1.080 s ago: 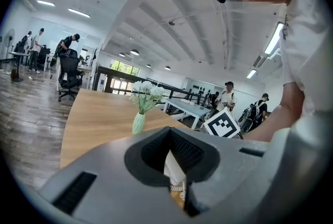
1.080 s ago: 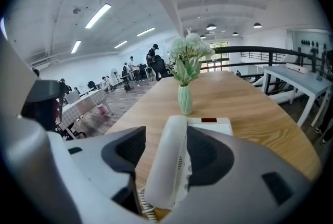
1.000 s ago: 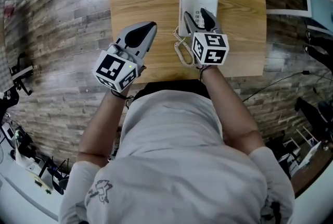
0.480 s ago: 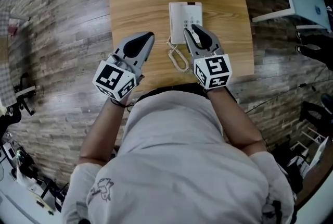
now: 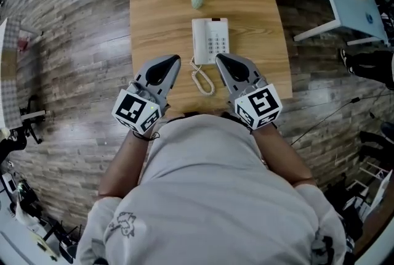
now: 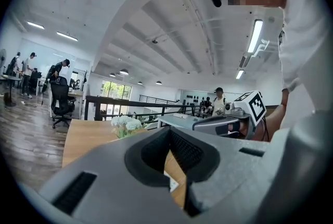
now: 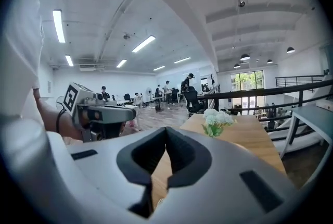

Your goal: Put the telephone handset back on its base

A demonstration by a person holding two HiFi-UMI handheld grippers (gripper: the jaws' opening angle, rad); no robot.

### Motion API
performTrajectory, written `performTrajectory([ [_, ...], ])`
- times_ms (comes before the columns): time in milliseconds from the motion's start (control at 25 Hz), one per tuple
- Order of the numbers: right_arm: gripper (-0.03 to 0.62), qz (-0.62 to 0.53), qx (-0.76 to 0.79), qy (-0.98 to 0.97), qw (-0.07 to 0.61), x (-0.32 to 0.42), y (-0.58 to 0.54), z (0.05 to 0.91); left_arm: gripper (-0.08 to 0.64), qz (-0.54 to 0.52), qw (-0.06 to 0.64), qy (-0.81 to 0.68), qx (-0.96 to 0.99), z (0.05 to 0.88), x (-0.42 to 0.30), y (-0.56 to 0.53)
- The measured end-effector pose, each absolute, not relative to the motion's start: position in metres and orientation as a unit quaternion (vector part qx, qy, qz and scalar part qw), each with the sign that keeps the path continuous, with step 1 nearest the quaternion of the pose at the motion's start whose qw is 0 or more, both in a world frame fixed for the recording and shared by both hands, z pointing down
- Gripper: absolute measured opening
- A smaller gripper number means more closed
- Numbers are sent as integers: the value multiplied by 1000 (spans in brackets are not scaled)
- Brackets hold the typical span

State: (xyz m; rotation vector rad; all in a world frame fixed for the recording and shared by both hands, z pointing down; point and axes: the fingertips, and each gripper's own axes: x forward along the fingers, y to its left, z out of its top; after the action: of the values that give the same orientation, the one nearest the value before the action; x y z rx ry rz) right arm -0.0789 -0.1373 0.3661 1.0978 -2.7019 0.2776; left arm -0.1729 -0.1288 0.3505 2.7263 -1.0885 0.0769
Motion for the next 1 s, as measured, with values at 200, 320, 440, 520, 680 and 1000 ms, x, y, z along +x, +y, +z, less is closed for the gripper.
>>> performTrajectory([
  [200, 5, 89, 337, -932, 99, -48, -116, 349, 5, 19, 107, -383, 917, 341, -140, -112],
  [320, 5, 84, 318, -939, 95, -23, -103, 340, 5, 19, 107, -388, 915, 336, -112, -101],
  [440, 5, 86, 305, -945, 83, 3, -90, 331, 5, 18, 104, -393, 913, 333, -84, -88],
  [520, 5, 83, 296, -948, 78, 20, -82, 327, 5, 17, 102, -398, 911, 331, -68, -79],
  [680, 5, 71, 282, -954, 69, 52, -64, 319, 5, 20, 99, -417, 903, 328, -45, -59],
  [1000, 5, 57, 250, -964, 67, 89, -32, 311, 5, 23, 92, -449, 889, 317, -25, -20],
])
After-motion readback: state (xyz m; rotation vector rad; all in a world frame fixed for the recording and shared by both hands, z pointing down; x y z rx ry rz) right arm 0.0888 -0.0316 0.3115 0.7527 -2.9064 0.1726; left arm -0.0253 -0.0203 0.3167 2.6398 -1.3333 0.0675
